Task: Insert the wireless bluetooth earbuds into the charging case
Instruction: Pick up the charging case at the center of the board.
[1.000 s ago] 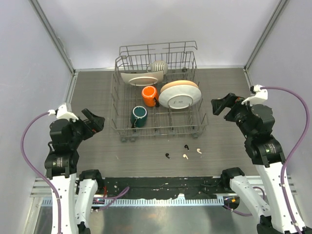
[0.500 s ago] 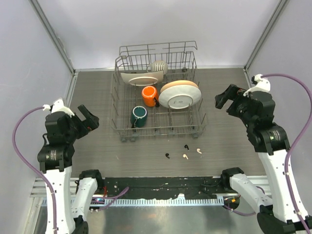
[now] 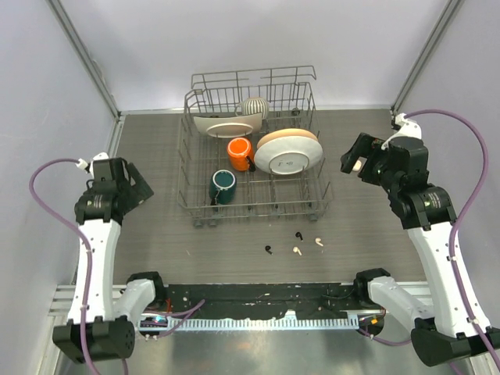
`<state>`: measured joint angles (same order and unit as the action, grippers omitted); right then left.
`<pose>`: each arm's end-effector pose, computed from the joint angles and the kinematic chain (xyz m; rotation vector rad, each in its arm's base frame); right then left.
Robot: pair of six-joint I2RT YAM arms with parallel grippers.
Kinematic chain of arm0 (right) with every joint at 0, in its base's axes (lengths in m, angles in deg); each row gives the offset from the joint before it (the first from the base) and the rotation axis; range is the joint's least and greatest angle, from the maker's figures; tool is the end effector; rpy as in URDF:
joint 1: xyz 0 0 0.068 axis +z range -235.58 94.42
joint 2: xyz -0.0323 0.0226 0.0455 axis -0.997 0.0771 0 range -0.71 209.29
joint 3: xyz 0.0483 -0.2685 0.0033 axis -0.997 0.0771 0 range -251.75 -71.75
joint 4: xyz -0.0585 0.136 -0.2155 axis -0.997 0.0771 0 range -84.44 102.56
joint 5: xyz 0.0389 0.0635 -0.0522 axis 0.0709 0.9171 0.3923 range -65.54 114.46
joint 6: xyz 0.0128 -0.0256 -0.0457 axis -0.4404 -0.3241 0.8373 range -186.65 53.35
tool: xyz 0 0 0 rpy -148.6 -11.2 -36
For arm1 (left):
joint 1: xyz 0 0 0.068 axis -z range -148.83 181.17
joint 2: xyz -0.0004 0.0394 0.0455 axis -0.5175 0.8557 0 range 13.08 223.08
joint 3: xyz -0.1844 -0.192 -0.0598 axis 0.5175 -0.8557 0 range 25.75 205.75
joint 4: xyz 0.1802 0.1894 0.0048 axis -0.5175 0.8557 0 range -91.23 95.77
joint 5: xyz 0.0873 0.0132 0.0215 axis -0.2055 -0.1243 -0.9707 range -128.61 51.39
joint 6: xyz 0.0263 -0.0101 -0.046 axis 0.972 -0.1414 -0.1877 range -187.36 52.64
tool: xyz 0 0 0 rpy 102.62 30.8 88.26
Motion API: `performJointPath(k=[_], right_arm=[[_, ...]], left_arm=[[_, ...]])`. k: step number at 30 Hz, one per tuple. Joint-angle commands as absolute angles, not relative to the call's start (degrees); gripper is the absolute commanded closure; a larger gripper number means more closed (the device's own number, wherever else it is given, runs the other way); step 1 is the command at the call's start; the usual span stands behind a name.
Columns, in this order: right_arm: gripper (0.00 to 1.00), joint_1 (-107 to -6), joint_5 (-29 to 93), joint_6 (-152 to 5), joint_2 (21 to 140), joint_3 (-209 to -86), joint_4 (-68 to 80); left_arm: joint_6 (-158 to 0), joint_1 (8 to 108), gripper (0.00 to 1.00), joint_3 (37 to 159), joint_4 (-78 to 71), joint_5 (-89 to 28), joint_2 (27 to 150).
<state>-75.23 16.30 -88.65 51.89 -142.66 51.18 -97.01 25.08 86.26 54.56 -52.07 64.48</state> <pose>0.1687 0.0257 0.4071 0.2962 2.0270 0.2070 0.1604 0.0254 0.3388 -0.8279 2.2081 0.0811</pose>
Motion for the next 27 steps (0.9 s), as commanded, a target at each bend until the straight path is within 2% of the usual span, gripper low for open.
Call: performJointPath(k=[1,8,17,23,27], right_arm=[[0.00,-75.30,20.06,-88.88,51.49,-143.11,49.24],[0.00,-75.21,23.67,-91.52,51.67,-142.41,47.13],[0.00,-73.98,24.64,-90.38,51.05,-139.33,46.95],[0.00,-73.63,19.90,-88.54,50.88,-139.77,47.75],[0.00,-73.63,19.01,-88.09,50.88,-139.77,47.83]], left_arm=[[-96.63,22.31,0.00,87.71,51.86,-59.18,68.01],[-93.64,14.39,0.00,87.71,48.70,-54.61,75.56],[-91.43,13.77,0.00,90.78,42.45,-50.11,92.51],[-91.44,13.15,0.00,92.80,37.88,-47.93,99.11],[-91.08,12.71,0.04,94.21,37.09,-47.32,105.26]])
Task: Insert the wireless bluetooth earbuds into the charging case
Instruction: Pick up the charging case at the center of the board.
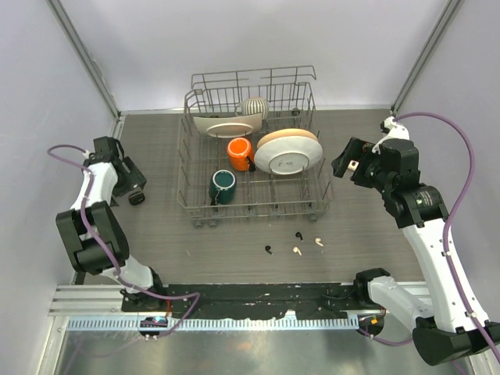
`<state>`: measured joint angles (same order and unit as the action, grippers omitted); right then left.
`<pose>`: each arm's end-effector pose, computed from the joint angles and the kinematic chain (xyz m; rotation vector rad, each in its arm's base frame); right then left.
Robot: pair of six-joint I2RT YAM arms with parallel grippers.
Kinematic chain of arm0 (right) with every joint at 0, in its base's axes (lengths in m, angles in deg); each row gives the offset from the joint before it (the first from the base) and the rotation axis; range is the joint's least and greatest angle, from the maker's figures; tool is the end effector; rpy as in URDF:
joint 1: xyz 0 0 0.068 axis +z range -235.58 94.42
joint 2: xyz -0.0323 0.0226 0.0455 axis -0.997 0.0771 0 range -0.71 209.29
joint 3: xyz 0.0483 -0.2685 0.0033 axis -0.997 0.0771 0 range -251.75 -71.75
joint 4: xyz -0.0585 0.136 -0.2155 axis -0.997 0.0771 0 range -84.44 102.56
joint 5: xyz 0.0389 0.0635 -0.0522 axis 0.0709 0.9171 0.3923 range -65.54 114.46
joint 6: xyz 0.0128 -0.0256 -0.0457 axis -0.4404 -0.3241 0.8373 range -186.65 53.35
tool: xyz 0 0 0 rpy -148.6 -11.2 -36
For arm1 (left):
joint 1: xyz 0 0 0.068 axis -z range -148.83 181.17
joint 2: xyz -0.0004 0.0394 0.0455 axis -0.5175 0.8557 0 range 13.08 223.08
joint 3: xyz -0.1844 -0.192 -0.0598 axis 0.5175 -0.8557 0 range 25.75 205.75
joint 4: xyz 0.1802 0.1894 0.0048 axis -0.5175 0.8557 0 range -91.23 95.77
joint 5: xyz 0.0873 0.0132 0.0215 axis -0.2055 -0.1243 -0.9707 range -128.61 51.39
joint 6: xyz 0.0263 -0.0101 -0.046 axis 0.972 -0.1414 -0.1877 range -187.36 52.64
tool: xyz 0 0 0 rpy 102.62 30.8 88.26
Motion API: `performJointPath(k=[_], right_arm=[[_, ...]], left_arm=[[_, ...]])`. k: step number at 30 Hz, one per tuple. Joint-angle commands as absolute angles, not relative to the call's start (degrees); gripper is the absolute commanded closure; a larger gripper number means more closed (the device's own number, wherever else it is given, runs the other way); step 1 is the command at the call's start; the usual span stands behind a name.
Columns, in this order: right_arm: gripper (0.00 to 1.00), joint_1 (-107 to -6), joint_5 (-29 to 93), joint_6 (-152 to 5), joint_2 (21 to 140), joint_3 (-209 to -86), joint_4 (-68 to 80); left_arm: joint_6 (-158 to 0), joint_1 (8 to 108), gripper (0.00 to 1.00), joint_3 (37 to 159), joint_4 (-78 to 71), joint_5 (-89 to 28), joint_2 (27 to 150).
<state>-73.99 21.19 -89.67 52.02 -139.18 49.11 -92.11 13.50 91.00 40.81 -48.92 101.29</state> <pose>0.1747 0.0338 0.3910 0.2429 2.0741 0.3100 0.2904 0.0991 0.2382 -1.0227 2.4868 0.2053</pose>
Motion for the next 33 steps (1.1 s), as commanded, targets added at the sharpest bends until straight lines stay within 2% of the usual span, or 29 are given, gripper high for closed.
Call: performJointPath(k=[1,5,13,20,30,33], right_arm=[[0.00,-73.63,19.10,-88.09,50.88,-139.86,47.83],[0.00,-73.54,19.19,-88.18,51.05,-139.86,47.75],[0.00,-73.54,18.66,-88.01,51.32,-139.68,47.92],[0.00,-73.54,18.75,-87.92,51.93,-139.68,47.83],[0.00,-73.54,19.28,-88.18,52.72,-139.86,47.66],[0.00,-73.63,19.54,-88.09,52.90,-139.95,47.57]], left_arm=[[-91.17,12.62,0.05,94.04,36.39,-46.97,105.98],[-91.52,12.54,0.09,94.39,34.54,-45.56,110.37],[-93.37,12.45,0.25,96.32,32.78,-44.41,116.00],[-93.02,12.54,0.31,97.55,33.57,-45.21,118.64],[-92.49,12.54,0.32,95.54,33.05,-46.26,118.90],[-92.05,12.54,0.29,95.10,32.70,-46.17,118.55]])
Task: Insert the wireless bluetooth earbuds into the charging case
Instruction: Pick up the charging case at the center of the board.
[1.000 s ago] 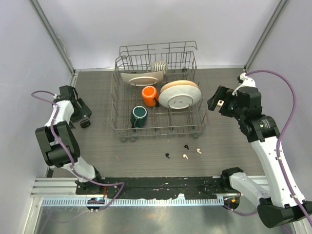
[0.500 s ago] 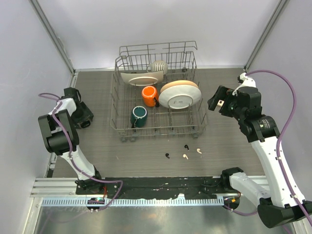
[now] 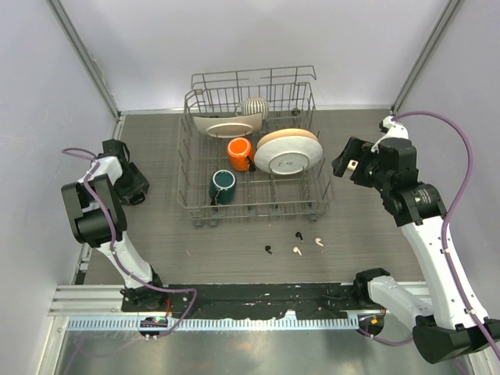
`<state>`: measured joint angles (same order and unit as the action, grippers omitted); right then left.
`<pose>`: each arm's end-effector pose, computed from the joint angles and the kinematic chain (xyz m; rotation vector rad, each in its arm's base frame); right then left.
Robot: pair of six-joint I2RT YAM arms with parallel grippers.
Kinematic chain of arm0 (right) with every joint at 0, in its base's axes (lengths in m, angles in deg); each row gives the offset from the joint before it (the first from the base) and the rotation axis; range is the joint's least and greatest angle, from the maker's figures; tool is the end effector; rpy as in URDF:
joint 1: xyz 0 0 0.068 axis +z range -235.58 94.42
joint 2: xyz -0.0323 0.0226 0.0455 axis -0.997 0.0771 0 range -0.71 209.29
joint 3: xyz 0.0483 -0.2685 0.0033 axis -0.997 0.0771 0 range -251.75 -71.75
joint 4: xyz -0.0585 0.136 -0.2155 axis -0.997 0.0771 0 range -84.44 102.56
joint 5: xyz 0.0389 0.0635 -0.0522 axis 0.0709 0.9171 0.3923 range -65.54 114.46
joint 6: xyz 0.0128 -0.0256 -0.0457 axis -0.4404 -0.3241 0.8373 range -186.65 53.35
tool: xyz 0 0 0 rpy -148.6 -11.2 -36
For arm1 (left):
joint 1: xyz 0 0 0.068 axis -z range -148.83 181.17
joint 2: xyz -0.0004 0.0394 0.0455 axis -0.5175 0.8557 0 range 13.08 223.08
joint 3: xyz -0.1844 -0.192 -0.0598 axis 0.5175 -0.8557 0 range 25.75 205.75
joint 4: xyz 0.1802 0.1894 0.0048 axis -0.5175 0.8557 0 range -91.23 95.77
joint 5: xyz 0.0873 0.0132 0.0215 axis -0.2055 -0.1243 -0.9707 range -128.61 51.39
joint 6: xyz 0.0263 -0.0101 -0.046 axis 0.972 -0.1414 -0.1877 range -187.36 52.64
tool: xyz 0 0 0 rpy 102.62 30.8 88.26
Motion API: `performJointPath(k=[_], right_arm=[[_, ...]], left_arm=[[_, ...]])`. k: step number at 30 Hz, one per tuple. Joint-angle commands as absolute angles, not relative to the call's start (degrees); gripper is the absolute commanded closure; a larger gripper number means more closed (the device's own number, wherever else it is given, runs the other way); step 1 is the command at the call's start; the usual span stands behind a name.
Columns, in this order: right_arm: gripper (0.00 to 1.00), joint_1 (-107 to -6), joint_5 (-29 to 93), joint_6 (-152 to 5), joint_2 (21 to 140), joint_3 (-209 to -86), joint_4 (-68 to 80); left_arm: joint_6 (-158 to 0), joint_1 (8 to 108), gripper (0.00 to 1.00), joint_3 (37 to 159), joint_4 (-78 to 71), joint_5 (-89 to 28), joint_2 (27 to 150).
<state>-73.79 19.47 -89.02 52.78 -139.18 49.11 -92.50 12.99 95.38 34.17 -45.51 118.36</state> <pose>0.1783 0.0341 0.3889 0.2462 2.0824 0.2709 0.3399 0.1160 0.1707 -1.0600 2.5929 0.1402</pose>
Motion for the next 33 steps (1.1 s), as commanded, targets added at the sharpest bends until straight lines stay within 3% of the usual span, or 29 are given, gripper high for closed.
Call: performJointPath(k=[1,4,13,19,25,33], right_arm=[[0.00,-73.63,19.54,-88.09,52.90,-139.95,47.66],[0.00,-73.63,19.63,-88.09,53.07,-139.95,47.57],[0.00,-73.63,19.63,-88.09,53.34,-140.04,47.57],[0.00,-73.54,19.89,-88.36,53.51,-139.69,47.57],[0.00,-73.63,26.28,-90.11,54.30,-139.33,46.96],[0.00,-73.63,38.78,-94.15,55.62,-138.01,43.35]], left_arm=[[-91.79,12.54,0.28,95.10,32.61,-45.65,118.81],[-91.00,12.62,0.33,95.45,32.87,-44.33,119.78],[-92.23,13.15,0.65,91.76,32.96,-43.54,116.89],[-93.37,14.73,0.72,86.40,32.78,-42.05,106.88],[-92.32,15.35,0.72,85.34,36.90,-40.55,93.63],[-88.63,15.61,0.72,83.14,36.92,-27.38,74.97]])
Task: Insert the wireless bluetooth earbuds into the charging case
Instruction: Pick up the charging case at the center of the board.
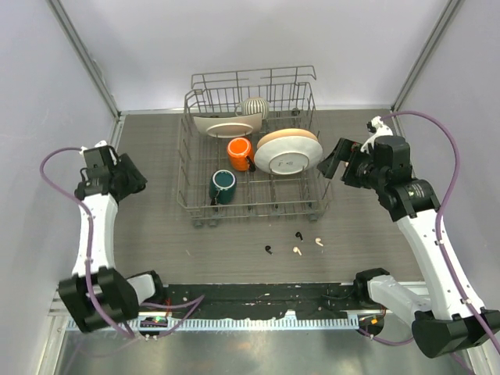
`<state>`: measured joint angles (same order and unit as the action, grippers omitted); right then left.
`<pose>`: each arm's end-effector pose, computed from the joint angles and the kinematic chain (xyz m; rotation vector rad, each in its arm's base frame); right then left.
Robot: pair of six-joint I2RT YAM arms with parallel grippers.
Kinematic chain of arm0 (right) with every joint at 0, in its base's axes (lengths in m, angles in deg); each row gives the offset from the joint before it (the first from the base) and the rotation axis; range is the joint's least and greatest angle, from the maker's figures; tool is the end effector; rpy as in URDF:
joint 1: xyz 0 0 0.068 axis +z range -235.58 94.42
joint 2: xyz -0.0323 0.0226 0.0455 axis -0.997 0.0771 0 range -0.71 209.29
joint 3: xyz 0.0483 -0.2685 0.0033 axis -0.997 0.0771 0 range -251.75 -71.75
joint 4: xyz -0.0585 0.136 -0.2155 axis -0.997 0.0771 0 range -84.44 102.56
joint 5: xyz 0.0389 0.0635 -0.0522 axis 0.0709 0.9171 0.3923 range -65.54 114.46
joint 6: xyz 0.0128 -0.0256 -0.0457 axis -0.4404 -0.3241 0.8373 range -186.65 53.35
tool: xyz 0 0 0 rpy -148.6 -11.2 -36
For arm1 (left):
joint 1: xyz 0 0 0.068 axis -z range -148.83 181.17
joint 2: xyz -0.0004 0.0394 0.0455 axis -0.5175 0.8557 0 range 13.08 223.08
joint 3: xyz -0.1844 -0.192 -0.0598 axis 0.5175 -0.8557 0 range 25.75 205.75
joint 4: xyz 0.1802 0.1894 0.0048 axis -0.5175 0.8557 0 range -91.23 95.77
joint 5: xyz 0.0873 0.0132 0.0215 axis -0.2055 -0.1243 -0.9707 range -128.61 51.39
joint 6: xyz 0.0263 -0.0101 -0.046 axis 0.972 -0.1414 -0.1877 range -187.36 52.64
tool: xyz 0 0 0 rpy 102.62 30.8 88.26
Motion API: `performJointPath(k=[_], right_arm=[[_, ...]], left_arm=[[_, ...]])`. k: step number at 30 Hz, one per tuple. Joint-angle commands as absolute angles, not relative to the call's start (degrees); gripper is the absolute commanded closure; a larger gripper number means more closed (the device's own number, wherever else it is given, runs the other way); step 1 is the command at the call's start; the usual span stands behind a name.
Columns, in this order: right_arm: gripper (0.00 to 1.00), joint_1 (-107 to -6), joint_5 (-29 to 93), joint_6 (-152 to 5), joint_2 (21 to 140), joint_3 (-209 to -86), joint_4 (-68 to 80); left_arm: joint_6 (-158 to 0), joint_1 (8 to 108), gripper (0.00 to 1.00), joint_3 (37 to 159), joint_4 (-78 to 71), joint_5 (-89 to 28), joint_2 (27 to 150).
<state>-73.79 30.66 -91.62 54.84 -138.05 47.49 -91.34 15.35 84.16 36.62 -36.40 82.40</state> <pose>0.1890 0.0434 0.3793 0.1816 2.1437 0.4927 0.2418 0.0670 0.2906 -0.8085 2.2852 -0.1115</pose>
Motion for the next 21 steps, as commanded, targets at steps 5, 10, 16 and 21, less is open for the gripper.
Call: performJointPath(k=[5,10,16,21], right_arm=[[0.03,-73.63,46.41,-96.70,57.03,-138.01,41.60],[0.06,-73.54,53.02,-97.67,58.43,-138.01,40.10],[0.09,-71.79,54.87,-97.67,59.93,-138.54,40.27],[0.10,-68.45,53.73,-96.97,62.82,-141.09,41.50]], left_arm=[[-84.68,16.49,0.73,84.98,35.51,-15.18,65.40],[-79.93,18.68,0.76,86.75,33.23,-5.23,60.90],[-77.55,29.04,0.77,87.97,30.59,-2.93,59.84],[-74.04,42.64,0.76,88.33,27.35,-3.45,61.25]])
